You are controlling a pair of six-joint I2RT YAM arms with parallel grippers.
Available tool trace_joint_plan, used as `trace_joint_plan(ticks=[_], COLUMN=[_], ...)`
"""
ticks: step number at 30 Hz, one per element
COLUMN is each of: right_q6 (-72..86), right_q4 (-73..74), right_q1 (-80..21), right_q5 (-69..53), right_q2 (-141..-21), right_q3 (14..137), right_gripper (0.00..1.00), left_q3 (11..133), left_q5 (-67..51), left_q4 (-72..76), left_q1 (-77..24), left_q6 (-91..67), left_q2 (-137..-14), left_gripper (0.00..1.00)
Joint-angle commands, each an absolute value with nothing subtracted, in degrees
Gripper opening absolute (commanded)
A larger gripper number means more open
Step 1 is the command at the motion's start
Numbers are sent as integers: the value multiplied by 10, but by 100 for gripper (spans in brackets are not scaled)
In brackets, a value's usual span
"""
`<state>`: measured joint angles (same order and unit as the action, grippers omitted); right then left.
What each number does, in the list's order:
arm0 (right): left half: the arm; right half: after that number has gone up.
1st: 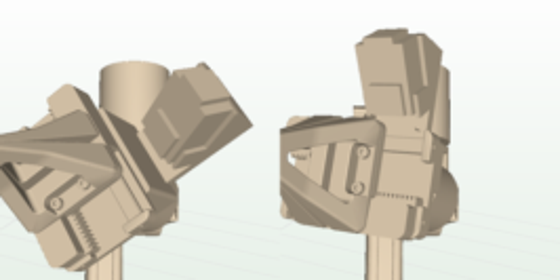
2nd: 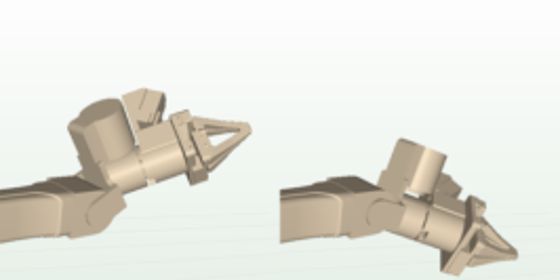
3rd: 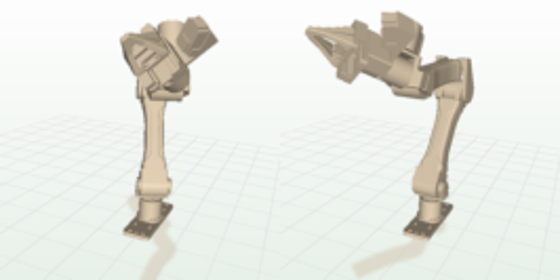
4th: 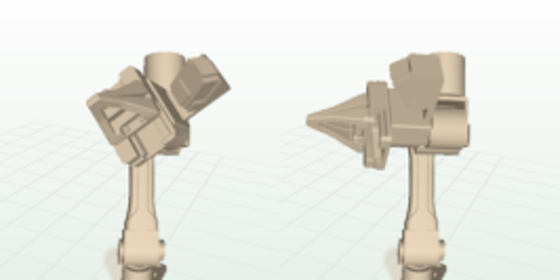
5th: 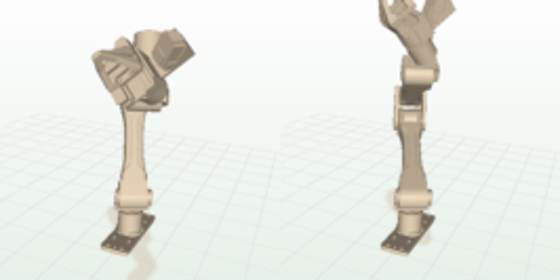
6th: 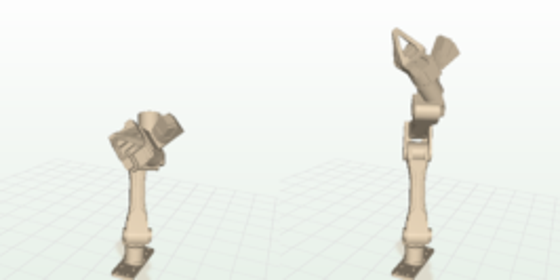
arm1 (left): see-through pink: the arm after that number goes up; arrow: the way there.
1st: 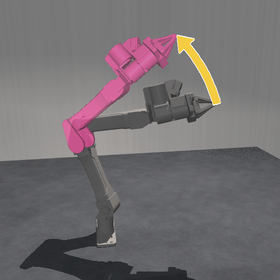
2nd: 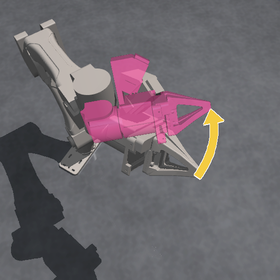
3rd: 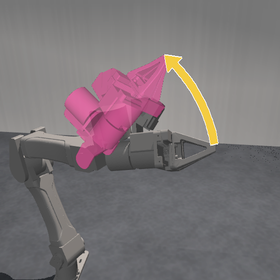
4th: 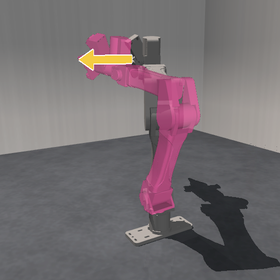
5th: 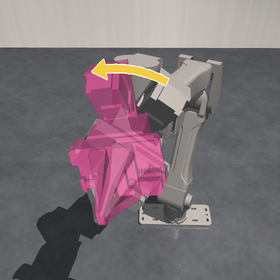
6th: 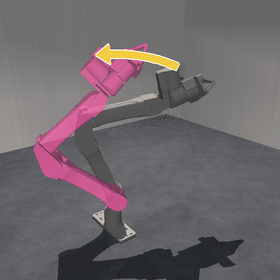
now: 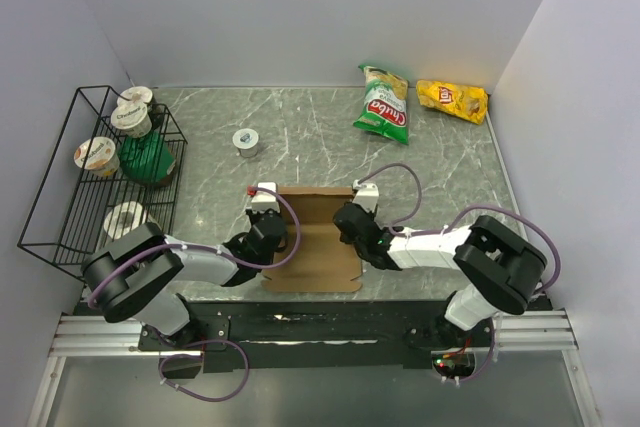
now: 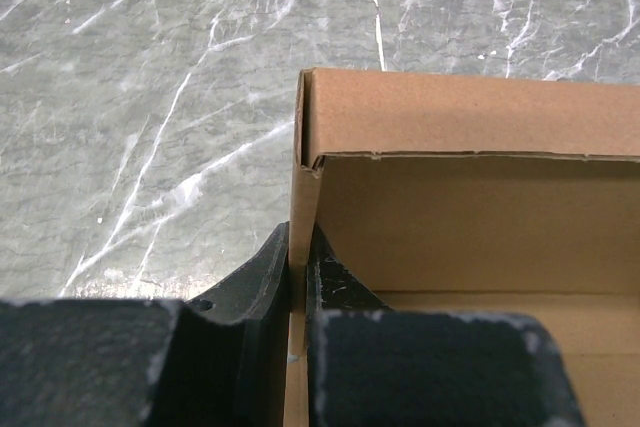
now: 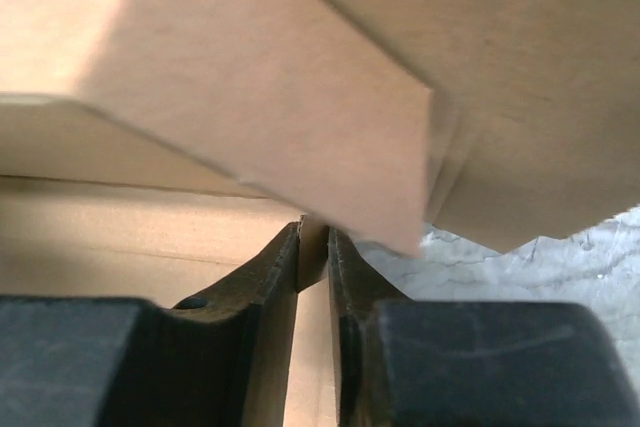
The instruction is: Fold the paper box
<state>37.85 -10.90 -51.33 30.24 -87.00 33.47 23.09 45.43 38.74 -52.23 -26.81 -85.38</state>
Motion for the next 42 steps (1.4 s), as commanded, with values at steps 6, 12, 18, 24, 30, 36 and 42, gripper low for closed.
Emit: trace_joint_plan(ticks=[6,12,18,24,30,36,42], right_q6=[412,353,320,279,285,346,374], right_q4=[-93,-32,34,79,7,-99,-180], right_q1=[-545,-607,-628,-401,-251,-194,-222], right_q5=[337,355,321,145,16,5,-33], right_q2=[-834,-721,-533,-425,-518,-652,-724], right_q3=[354,308,258,313,329,298,273], right_gripper=[51,82,92,90,85,83,80], left_q3=[234,236,226,204,191,175,179], left_q5=[432,417,392,348,327,320,334], left_q4=[359,347,357,376,379,381,370], left_q1=[-529,-503,-480,-464,-456,-451,-447], left_q6=[-285,-263,-229,-217,-224,-241,-256], left_q2=[-860,-840,-818,-788,-766,-744,-750], left_gripper=[1,1,1,1,1,1,1])
